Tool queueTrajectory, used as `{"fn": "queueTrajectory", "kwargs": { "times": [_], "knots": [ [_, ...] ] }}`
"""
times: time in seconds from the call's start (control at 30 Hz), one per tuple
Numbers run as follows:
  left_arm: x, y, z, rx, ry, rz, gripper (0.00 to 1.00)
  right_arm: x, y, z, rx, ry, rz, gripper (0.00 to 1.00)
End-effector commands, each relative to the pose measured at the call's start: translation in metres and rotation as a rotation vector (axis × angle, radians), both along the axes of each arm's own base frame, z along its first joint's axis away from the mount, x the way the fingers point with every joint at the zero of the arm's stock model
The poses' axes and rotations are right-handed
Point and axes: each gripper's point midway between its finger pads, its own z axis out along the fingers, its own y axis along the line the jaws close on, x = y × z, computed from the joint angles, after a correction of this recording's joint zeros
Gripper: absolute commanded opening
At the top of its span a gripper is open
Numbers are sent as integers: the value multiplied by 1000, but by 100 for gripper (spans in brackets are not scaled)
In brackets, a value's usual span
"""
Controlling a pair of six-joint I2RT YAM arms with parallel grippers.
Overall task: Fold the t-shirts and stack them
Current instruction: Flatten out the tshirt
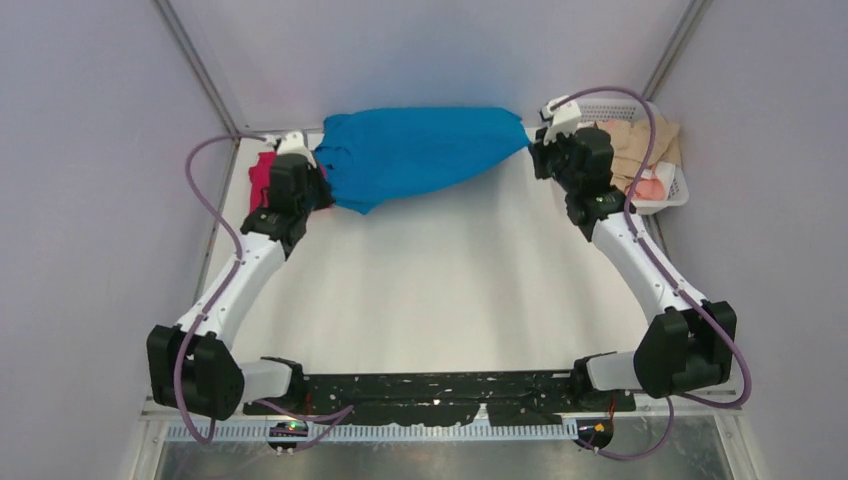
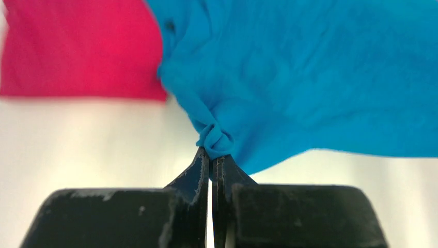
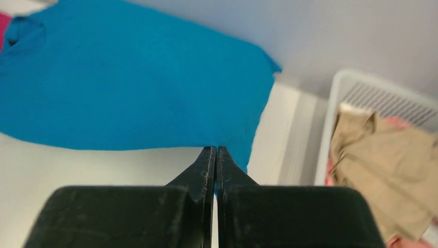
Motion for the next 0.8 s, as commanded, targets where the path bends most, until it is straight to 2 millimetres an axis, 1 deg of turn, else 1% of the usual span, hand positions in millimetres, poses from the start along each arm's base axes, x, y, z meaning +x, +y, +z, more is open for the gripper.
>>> {"fn": "queueTrajectory", "kwargs": {
  "times": [0.0, 0.03, 0.07, 0.1, 0.13, 0.17, 0.2, 0.23, 0.27, 0.3, 0.37, 0.4, 0.43, 0.47, 0.5, 0.53, 0.57, 0.6, 0.63, 0.67, 0.73, 0.77],
  "knots": [
    [-15, -15, -23, -131, -21, -8, 0, -24, -5, -32, 95, 31, -32, 5],
    [-20, -18, -40, -141, 17, -12, 0, -28, -6, -43, 102, 56, -41, 5],
    [-24, -20, -59, -150, 57, -8, 0, -33, -9, -67, 109, 119, -60, 5],
    [-28, -22, -74, -150, 92, -8, 0, -37, -9, -78, 124, 156, -71, 6],
    [-33, -24, -91, -152, 136, 0, 0, -43, -11, -100, 117, 218, -84, 6],
    [-39, -25, -105, -152, 180, 1, 0, -47, -11, -110, 131, 251, -93, 5],
    [-45, -29, -118, -160, 218, -1, 0, -54, -12, -127, 134, 300, -105, 5],
    [-50, -32, -129, -168, 253, -1, 0, -59, -13, -137, 144, 337, -113, 5],
    [-57, -34, -141, -172, 282, 5, 0, -69, -15, -156, 136, 395, -130, 5],
    [-64, -37, -150, -178, 310, 11, 0, -73, -16, -163, 158, 426, -151, 6],
    [-82, -37, -167, -178, 369, 35, 0, -93, -19, -190, 169, 535, -185, 5],
    [-93, -37, -174, -180, 398, 53, 0, -99, -19, -194, 182, 556, -194, 5],
    [-103, -36, -180, -184, 418, 68, 0, -109, -21, -205, 171, 602, -212, 5],
    [-115, -34, -189, -189, 441, 85, 0, -113, -25, -206, 186, 613, -252, 5],
    [-124, -32, -192, -192, 447, 105, 0, -122, -34, -214, 169, 644, -306, 5],
    [-133, -29, -195, -198, 456, 121, 0, -126, -36, -212, 181, 649, -328, 5],
    [-141, -28, -197, -209, 456, 129, 0, -133, -42, -216, 170, 672, -366, 5],
    [-148, -28, -195, -224, 447, 133, 0, -138, -44, -213, 187, 674, -390, 6],
    [-155, -27, -195, -235, 451, 140, 0, -147, -50, -214, 177, 686, -415, 5],
    [-161, -26, -196, -243, 453, 145, 0, -150, -52, -214, 175, 690, -427, 5],
    [-176, -24, -199, -246, 472, 156, 0, -166, -65, -216, 138, 713, -485, 5],
    [-182, -23, -200, -247, 478, 155, 0, -170, -68, -214, 132, 707, -497, 5]
  ]
}}
